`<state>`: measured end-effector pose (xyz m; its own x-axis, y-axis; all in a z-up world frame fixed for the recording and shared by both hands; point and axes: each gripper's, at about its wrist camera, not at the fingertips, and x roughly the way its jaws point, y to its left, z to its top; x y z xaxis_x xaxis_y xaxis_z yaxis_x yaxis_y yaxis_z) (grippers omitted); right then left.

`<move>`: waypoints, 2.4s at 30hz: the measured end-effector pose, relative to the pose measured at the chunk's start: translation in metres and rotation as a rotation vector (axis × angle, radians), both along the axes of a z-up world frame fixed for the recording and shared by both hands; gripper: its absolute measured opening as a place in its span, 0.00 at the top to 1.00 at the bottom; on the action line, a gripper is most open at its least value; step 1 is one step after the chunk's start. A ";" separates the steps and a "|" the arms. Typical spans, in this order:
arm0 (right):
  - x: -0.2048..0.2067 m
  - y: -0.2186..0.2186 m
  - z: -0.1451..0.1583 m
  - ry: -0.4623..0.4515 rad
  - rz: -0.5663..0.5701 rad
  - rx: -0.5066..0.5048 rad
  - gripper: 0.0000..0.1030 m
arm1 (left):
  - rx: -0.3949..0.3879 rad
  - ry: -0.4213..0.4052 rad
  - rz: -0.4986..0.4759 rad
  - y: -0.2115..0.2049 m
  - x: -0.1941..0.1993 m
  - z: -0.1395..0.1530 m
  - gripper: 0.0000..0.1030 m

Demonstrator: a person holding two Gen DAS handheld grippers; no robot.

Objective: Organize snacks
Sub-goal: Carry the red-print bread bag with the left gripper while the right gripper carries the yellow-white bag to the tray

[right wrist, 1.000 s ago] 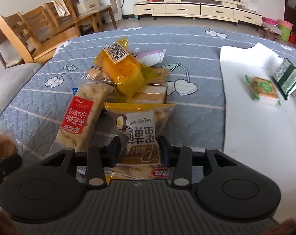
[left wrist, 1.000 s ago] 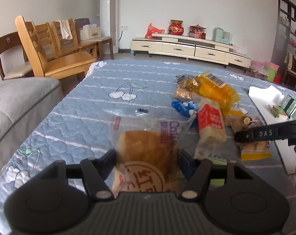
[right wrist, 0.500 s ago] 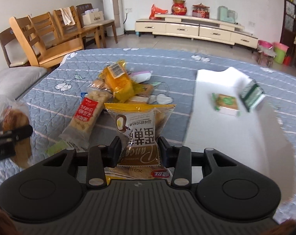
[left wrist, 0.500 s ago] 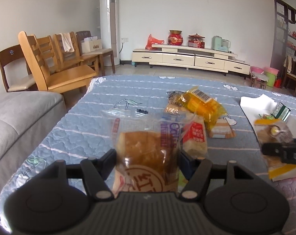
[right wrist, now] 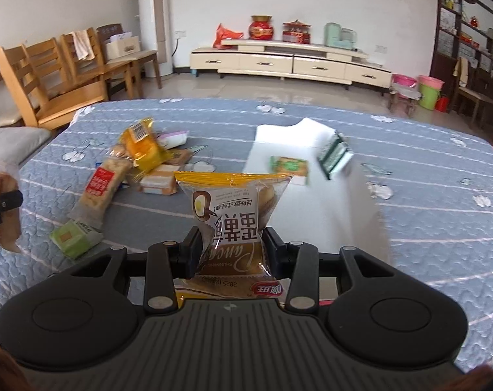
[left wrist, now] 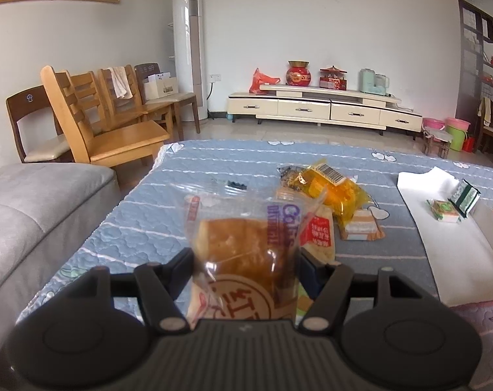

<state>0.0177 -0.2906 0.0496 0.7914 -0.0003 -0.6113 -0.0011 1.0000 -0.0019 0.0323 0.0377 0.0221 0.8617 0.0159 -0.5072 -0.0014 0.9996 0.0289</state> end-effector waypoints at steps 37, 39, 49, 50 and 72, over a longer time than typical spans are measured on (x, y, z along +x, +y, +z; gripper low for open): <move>-0.029 -0.058 0.009 -0.086 -0.145 0.041 0.52 | -0.010 -0.027 -0.300 -0.133 0.000 0.040 0.35; -0.029 -0.058 0.008 -0.087 -0.149 0.046 0.52 | -0.008 -0.030 -0.317 -0.142 0.000 0.041 0.35; -0.021 -0.059 0.007 -0.091 -0.165 0.055 0.52 | 0.006 -0.023 -0.370 -0.171 0.003 0.039 0.35; -0.021 -0.058 0.008 -0.092 -0.167 0.055 0.52 | 0.005 -0.021 -0.372 -0.173 0.004 0.039 0.35; -0.015 -0.050 0.004 -0.094 -0.171 0.044 0.52 | 0.011 0.009 -0.394 -0.194 0.015 0.031 0.35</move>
